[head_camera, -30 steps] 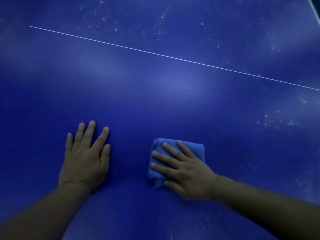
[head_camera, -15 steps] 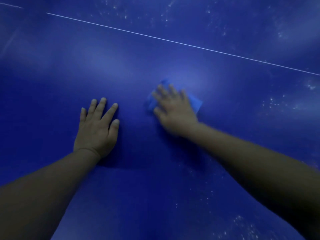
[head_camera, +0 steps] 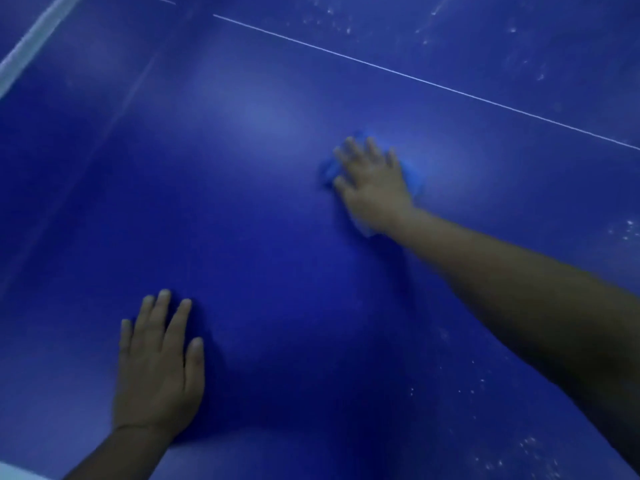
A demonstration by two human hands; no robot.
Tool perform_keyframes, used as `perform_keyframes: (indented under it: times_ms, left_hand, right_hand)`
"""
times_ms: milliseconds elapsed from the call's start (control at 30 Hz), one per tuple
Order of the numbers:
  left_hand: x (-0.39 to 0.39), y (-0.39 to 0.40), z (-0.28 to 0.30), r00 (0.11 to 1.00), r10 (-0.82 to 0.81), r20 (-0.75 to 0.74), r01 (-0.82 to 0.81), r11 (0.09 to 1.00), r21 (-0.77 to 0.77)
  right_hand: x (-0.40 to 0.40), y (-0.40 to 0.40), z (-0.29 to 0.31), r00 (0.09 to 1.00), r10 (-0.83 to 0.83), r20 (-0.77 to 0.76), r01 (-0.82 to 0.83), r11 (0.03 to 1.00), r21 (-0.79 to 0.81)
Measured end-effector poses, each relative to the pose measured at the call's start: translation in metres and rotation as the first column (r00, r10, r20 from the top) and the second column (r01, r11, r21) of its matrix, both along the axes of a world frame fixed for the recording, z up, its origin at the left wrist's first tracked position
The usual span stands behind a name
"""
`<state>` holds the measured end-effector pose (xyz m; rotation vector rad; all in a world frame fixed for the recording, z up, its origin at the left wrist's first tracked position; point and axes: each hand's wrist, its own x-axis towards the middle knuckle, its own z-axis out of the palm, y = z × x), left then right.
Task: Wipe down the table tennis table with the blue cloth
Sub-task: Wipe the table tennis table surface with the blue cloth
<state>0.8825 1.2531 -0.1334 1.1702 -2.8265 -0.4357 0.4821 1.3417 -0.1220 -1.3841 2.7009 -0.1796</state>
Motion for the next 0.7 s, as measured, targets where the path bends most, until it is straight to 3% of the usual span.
perform_keyframes:
  times_ms: [67,133,200,267,367,467,533,600,700]
  left_hand:
    - [0.0,0.001,-0.001,1.0,-0.019,0.0,0.019,1.0,-0.001]
    - [0.0,0.002,-0.002,1.0,-0.018,0.0,0.018,1.0,0.003]
    - [-0.001,0.003,-0.001,1.0,-0.018,0.002,0.018,1.0,0.008]
    - [-0.001,0.003,0.0,1.0,-0.024,-0.001,0.024,1.0,-0.002]
    - [0.0,0.003,0.001,0.999,-0.039,-0.011,0.039,0.999,-0.021]
    - [0.0,0.003,0.002,0.999,-0.04,-0.019,0.039,0.999,-0.027]
    - [0.001,0.004,0.002,0.999,-0.039,-0.02,0.039,0.999,-0.019]
    - [0.002,0.002,0.001,0.999,-0.039,-0.015,0.039,0.999,-0.016]
    - [0.003,0.001,0.001,0.999,-0.043,-0.005,0.043,0.999,-0.015]
  right_hand:
    - [0.07,0.021,0.0,0.931,0.365,-0.013,-0.365,0.931,0.002]
    - [0.111,0.064,0.004,0.721,0.692,0.02,-0.693,0.72,0.037]
    - [0.094,0.083,0.005,0.598,0.8,0.045,-0.802,0.597,0.038]
    - [0.049,0.061,0.0,0.712,0.703,-0.005,-0.701,0.711,0.06]
    - [-0.014,-0.006,0.002,0.95,0.311,-0.017,-0.309,0.949,0.067]
    - [-0.019,-0.074,0.012,0.99,0.14,0.019,-0.14,0.99,0.016]
    - [0.01,-0.101,0.009,0.96,0.279,-0.003,-0.279,0.96,0.016]
    - [0.059,-0.09,0.003,0.829,0.558,-0.043,-0.558,0.83,0.01]
    - [0.125,0.0,0.004,0.439,0.899,0.006,-0.897,0.437,0.057]
